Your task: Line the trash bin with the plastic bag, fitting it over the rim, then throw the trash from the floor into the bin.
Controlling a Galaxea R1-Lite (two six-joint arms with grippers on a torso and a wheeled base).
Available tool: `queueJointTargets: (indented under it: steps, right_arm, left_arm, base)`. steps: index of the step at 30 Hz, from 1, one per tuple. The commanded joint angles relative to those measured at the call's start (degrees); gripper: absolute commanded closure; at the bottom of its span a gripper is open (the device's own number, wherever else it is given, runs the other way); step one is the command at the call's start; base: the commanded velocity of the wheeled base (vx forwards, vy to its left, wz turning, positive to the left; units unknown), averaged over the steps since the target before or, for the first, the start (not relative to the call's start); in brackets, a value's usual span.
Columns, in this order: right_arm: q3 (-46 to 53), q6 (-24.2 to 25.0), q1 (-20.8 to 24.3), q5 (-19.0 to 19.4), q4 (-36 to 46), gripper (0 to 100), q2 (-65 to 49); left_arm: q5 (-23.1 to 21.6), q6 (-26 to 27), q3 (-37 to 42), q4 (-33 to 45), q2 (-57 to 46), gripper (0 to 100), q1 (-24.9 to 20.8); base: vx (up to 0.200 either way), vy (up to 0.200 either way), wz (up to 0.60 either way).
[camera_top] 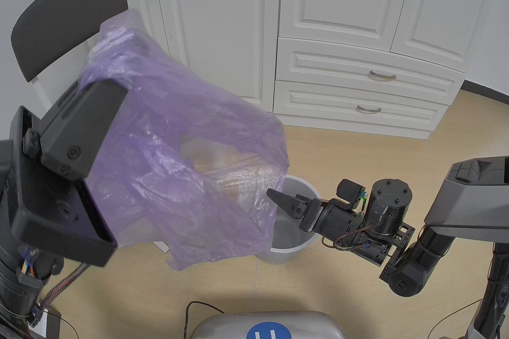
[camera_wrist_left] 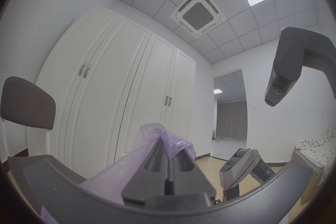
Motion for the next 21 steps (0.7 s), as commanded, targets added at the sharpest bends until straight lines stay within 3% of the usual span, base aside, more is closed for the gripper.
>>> queueJointTargets:
  steps: [1, 21]
  right_arm:
    - [-0.15, 0.19, 0.52, -0.01, -1.00, 0, 0.67]
    - [-6.57, 0.27, 0.61, -1.42, -1.00, 0, 0.58]
  left_arm:
    - [0.02, 0.00, -0.01, -0.08, 0.43, 100, 0.00]
    - [0.10, -0.35, 0.78, 0.10, 1.05, 100, -2.82]
  base:
    - [0.000, 0.000, 0.00]
    - [0.000, 0.000, 0.00]
